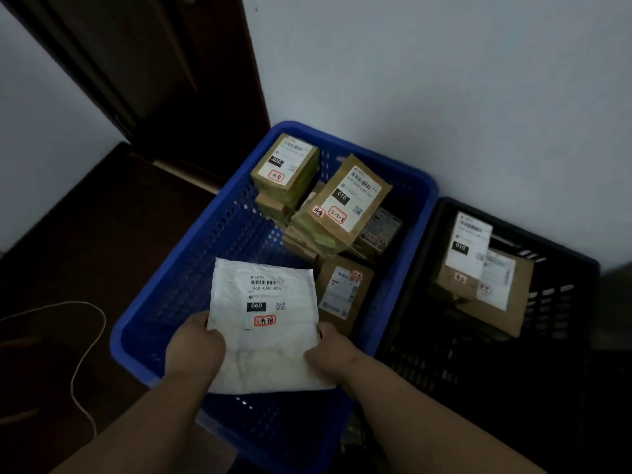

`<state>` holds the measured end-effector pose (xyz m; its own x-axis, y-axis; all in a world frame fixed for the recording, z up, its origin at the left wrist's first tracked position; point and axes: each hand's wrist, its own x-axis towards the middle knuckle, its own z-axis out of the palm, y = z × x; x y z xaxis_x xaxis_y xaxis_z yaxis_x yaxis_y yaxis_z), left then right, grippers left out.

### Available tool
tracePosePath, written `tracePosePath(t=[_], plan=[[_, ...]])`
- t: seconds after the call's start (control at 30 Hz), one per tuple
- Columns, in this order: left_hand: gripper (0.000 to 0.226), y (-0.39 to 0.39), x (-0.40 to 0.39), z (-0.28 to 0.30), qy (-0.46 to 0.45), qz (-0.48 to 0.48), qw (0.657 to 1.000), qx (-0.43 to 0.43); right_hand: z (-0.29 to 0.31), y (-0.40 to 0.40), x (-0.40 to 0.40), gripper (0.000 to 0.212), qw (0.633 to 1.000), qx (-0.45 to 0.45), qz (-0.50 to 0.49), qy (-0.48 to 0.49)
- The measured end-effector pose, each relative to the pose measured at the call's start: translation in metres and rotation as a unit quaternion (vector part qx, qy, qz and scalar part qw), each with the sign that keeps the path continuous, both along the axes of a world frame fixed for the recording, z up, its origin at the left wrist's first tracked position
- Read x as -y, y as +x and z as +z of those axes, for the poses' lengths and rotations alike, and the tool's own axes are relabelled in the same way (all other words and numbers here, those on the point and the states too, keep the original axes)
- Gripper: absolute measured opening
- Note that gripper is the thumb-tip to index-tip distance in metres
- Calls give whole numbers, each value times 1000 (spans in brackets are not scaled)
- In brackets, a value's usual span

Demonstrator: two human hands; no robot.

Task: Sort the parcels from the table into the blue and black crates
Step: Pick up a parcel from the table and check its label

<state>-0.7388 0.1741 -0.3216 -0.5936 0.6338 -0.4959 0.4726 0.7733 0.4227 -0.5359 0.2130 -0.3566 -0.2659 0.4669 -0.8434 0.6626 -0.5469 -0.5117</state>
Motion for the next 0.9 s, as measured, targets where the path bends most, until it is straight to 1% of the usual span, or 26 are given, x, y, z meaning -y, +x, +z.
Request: tracePosePath(t=[0.07, 0.17, 0.23, 0.27, 0.3, 0.37, 0.4, 0.5, 0.6, 0.7, 0.73, 0.8, 0.9], plan=[[32, -13, -15, -11, 1, -39, 999, 6, -13, -15, -5, 65, 1000, 5, -12, -10], [29, -35, -37, -32, -9, -119, 993, 24, -33, -40, -11, 64, 999, 9, -43, -30], [28, -52, -50, -52, -29, -181, 983, 2, -48, -59, -13, 65, 998, 14, -55, -42], [31, -61, -55, -65, -44, -210, 977, -12, -54, -68, -14, 64, 997, 14, -62, -48], [39, -70, -61, -80, -58, -240, 969, -19, -60, -77, -14, 63, 996, 15, -71, -51], [62, -82, -71, -102, -101, -290, 952, -3, -75, -91, -15, 60, 995, 18, -88, -52], [68, -85, -76, -110, -129, -310, 942, 2, -85, -97, -15, 60, 994, 23, -95, -54], [72, -90, -84, -135, -200, -370, 907, 1, -117, -108, -7, 68, 991, 47, -114, -53], [70, -93, -84, -153, -242, -409, 880, -2, -139, -117, 4, 69, 986, 47, -154, -37], [70, -95, -81, -168, -250, -445, 860, 6, -159, -125, 17, 53, 976, 65, -209, -21], [70, -94, -81, -170, -250, -454, 855, 8, -161, -127, 20, 56, 973, 81, -215, -22], [70, -93, -82, -175, -248, -467, 849, 8, -162, -129, 24, 71, 973, 114, -197, -40], [72, -93, -85, -181, -260, -437, 861, 8, -164, -135, 25, 79, 975, 119, -183, -50]])
